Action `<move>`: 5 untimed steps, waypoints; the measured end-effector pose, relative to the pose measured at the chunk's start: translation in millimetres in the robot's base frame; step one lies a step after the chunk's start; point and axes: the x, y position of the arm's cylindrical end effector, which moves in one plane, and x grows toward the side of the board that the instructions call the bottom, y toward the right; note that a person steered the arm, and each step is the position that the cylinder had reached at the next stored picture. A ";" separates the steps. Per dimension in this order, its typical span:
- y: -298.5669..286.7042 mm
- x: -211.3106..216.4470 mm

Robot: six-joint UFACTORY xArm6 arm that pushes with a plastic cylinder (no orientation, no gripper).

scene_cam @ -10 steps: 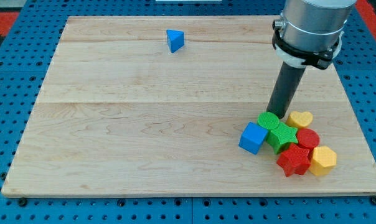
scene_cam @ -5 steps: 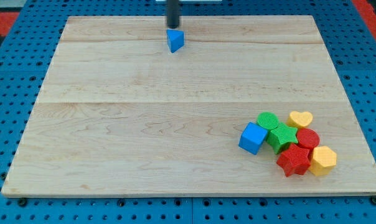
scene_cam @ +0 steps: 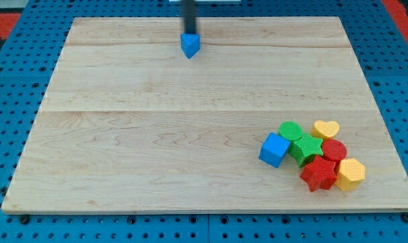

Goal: Push the blue triangle towards center left

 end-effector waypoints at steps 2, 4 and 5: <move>47.2 11.2; -44.1 -1.9; -54.2 5.1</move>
